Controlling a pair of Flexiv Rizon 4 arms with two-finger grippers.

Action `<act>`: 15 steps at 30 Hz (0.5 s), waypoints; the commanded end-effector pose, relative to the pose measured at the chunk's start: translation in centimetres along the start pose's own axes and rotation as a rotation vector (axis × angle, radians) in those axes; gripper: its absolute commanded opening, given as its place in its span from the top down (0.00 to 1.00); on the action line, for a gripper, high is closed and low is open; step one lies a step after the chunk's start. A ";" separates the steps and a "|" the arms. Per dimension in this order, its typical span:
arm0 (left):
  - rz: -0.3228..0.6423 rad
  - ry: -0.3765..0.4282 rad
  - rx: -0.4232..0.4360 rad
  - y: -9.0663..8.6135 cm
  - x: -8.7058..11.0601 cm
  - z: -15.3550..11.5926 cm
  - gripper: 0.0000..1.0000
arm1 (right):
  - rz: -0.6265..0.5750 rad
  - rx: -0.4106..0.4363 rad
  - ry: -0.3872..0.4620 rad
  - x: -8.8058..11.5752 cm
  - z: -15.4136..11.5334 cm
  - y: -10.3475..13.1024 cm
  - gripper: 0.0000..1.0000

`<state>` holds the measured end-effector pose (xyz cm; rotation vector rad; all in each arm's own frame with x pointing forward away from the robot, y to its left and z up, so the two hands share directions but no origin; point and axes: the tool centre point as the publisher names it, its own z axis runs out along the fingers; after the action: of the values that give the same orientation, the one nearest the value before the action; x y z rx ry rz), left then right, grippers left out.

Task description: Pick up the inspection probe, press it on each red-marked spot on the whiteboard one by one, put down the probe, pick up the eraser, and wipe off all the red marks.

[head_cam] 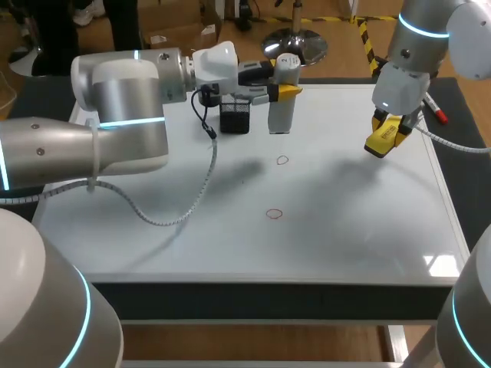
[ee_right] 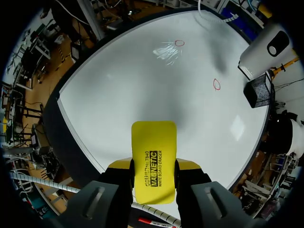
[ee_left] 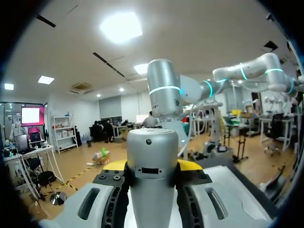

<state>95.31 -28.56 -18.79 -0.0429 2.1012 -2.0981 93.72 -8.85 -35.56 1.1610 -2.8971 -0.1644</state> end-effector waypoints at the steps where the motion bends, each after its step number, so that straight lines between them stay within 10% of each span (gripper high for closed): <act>1: 0.000 0.036 -0.006 -0.6 -0.9 0.2 1.00 | -0.002 0.001 0.004 0.0 -0.1 -0.1 1.00; 15: 0.030 0.111 -0.012 -2.9 -6.1 1.8 1.00 | -0.002 0.001 0.004 0.0 -0.1 -0.1 1.00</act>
<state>99.55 -29.03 -15.85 0.0367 2.1094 -2.0946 93.72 -8.84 -35.57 1.1611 -2.8970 -0.1645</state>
